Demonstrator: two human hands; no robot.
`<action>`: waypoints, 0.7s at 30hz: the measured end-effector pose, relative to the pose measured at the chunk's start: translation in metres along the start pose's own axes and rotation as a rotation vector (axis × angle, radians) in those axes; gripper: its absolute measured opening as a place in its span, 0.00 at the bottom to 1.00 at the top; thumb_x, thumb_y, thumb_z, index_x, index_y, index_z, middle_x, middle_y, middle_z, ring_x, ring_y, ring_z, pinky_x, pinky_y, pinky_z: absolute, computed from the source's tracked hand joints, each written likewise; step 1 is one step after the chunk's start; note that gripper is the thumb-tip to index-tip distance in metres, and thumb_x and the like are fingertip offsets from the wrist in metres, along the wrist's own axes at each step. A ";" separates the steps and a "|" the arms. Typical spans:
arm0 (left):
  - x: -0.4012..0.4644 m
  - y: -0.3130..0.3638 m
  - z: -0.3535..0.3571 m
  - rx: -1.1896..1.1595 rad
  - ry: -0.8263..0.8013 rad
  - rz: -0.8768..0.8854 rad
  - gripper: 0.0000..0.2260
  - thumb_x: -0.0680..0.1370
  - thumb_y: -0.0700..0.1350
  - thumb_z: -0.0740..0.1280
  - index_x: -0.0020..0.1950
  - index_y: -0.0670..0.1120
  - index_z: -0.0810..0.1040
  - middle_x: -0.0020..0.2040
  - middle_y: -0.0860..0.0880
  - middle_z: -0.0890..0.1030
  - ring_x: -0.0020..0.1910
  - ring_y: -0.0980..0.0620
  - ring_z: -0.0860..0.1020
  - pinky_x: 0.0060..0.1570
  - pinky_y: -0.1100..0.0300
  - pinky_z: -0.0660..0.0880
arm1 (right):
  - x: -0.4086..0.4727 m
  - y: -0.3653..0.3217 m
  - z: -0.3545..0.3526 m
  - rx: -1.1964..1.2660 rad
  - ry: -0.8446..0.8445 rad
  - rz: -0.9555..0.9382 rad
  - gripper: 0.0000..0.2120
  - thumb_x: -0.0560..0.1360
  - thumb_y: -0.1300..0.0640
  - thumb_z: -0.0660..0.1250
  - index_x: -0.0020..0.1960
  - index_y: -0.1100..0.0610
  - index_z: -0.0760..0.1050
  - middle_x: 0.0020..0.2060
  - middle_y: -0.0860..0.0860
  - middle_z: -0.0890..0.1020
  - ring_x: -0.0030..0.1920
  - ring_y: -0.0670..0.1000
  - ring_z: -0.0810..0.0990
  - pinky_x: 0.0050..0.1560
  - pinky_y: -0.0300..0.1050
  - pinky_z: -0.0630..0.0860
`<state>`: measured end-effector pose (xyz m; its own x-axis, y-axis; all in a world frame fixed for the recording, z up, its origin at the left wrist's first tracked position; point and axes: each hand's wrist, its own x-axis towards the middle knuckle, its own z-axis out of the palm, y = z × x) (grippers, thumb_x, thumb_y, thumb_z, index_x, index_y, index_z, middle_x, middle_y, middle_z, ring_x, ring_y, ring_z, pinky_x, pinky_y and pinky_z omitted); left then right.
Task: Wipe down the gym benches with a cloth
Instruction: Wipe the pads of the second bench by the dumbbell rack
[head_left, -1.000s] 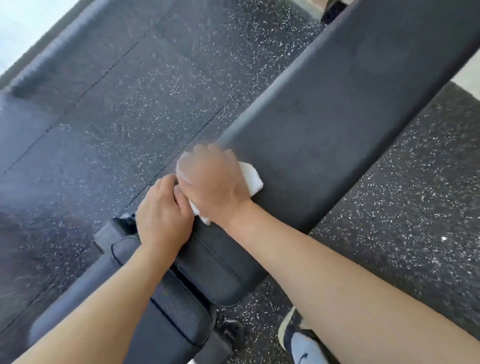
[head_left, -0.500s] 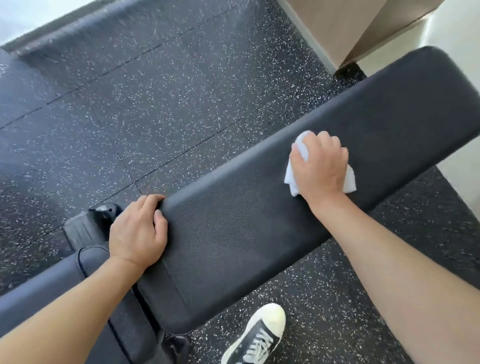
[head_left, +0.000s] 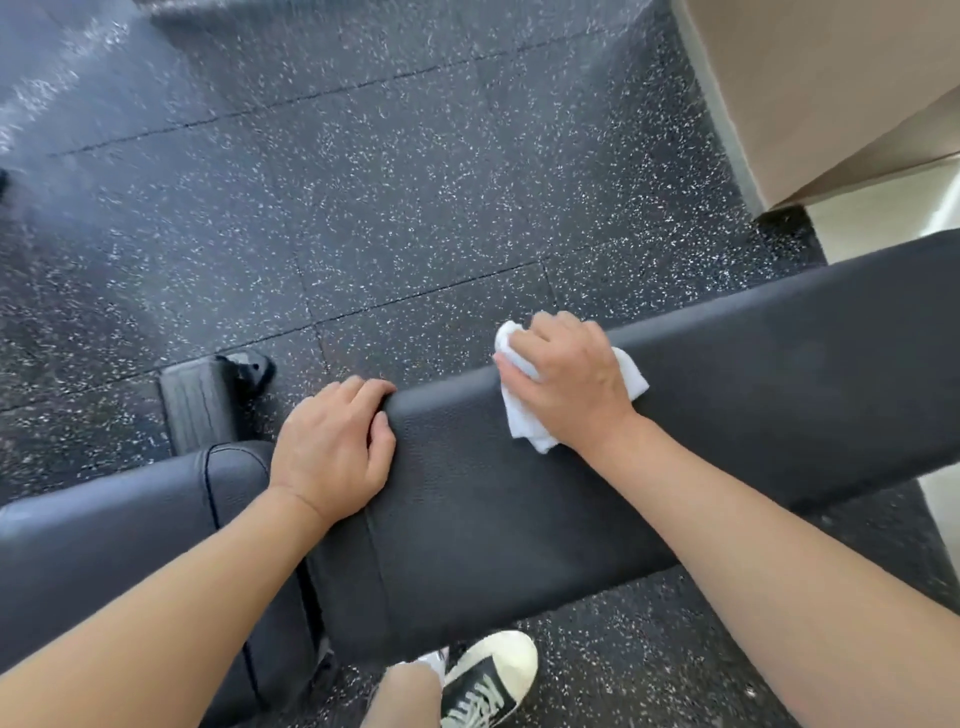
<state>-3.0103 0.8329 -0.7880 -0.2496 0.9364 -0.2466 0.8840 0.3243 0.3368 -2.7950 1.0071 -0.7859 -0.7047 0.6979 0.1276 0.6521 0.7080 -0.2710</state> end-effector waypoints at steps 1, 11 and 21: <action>0.000 -0.001 0.001 -0.003 0.001 0.000 0.17 0.79 0.50 0.57 0.63 0.46 0.78 0.52 0.47 0.81 0.50 0.41 0.80 0.49 0.44 0.77 | 0.004 0.022 -0.006 -0.018 -0.022 0.066 0.13 0.78 0.49 0.67 0.38 0.55 0.73 0.34 0.51 0.71 0.36 0.57 0.72 0.36 0.51 0.68; -0.002 0.005 -0.009 -0.032 -0.116 -0.286 0.20 0.78 0.57 0.58 0.57 0.46 0.82 0.48 0.49 0.80 0.47 0.42 0.78 0.44 0.47 0.76 | 0.054 0.026 0.000 -0.147 -0.514 0.311 0.13 0.77 0.46 0.59 0.37 0.50 0.66 0.35 0.47 0.71 0.46 0.57 0.77 0.43 0.51 0.63; -0.031 -0.030 -0.031 -0.306 -0.016 -0.546 0.10 0.79 0.41 0.55 0.43 0.50 0.73 0.41 0.53 0.74 0.45 0.48 0.73 0.56 0.52 0.72 | 0.091 -0.180 0.080 0.211 -0.848 0.082 0.14 0.76 0.48 0.59 0.34 0.50 0.64 0.33 0.45 0.70 0.41 0.55 0.73 0.44 0.50 0.63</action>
<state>-3.0408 0.7981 -0.7623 -0.6252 0.6234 -0.4696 0.4768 0.7814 0.4027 -2.9991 0.9349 -0.8016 -0.6826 0.3714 -0.6294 0.7038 0.5659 -0.4294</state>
